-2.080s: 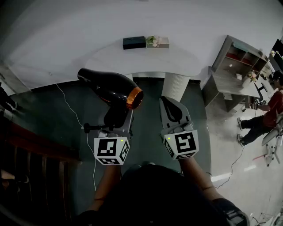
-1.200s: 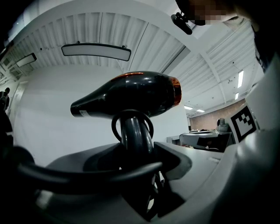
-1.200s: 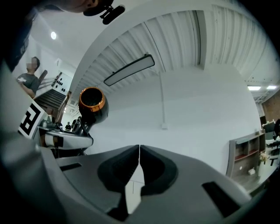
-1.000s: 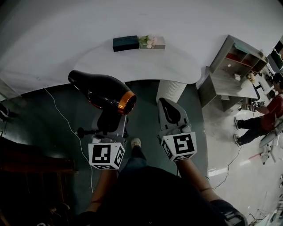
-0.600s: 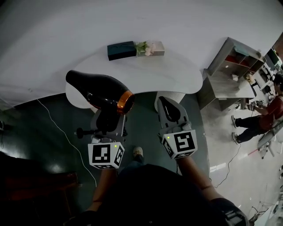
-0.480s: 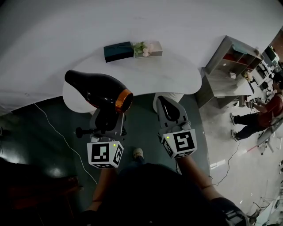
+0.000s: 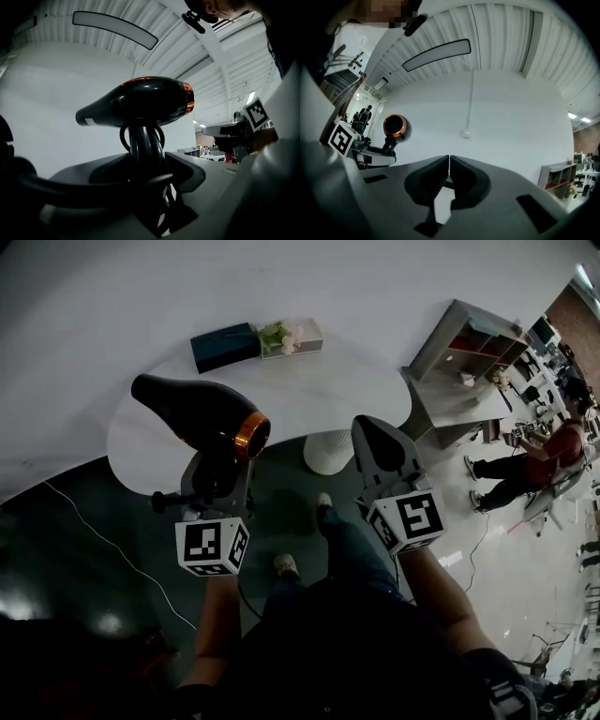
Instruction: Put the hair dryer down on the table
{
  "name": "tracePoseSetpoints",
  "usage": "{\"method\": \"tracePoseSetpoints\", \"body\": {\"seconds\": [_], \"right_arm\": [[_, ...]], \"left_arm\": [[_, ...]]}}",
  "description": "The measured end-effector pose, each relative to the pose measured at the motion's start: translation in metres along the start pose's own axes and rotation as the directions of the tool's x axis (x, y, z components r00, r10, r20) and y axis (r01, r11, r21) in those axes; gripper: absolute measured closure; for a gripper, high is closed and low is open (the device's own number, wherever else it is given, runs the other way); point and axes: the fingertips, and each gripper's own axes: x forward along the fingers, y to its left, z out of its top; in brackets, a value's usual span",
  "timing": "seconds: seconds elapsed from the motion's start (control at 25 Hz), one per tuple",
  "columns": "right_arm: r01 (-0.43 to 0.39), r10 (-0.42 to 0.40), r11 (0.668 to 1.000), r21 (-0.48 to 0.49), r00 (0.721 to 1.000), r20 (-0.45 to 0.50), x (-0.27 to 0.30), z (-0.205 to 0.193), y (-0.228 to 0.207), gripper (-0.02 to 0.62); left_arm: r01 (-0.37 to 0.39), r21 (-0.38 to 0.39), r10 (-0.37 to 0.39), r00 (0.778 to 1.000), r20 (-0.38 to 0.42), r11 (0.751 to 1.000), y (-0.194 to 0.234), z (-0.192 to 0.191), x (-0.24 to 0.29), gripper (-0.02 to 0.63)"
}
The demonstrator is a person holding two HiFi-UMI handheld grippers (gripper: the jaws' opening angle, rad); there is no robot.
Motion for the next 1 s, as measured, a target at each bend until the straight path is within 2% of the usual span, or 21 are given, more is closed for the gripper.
{"method": "tracePoseSetpoints", "body": {"seconds": [0.12, 0.2, 0.56, 1.0], "right_arm": [[0.016, -0.016, 1.000, 0.008, 1.000, -0.010, 0.004, -0.003, -0.008, 0.581], [0.009, -0.009, 1.000, 0.005, 1.000, -0.005, 0.007, -0.006, -0.008, 0.581], [-0.045, 0.039, 0.995, 0.088, 0.997, 0.068, 0.055, -0.019, -0.015, 0.581], [-0.096, 0.091, 0.984, 0.150, 0.995, 0.037, 0.162, -0.061, -0.045, 0.581]], "left_arm": [[-0.015, -0.055, 0.016, 1.000, 0.019, 0.998, 0.008, -0.002, 0.003, 0.373], [-0.025, -0.065, 0.027, 0.999, 0.029, 0.998, 0.009, -0.002, 0.004, 0.373], [-0.050, -0.013, 0.050, 0.999, -0.001, 0.999, 0.013, -0.003, 0.039, 0.373], [-0.093, -0.008, 0.092, 0.993, -0.069, 0.996, 0.055, -0.026, 0.125, 0.373]]}}
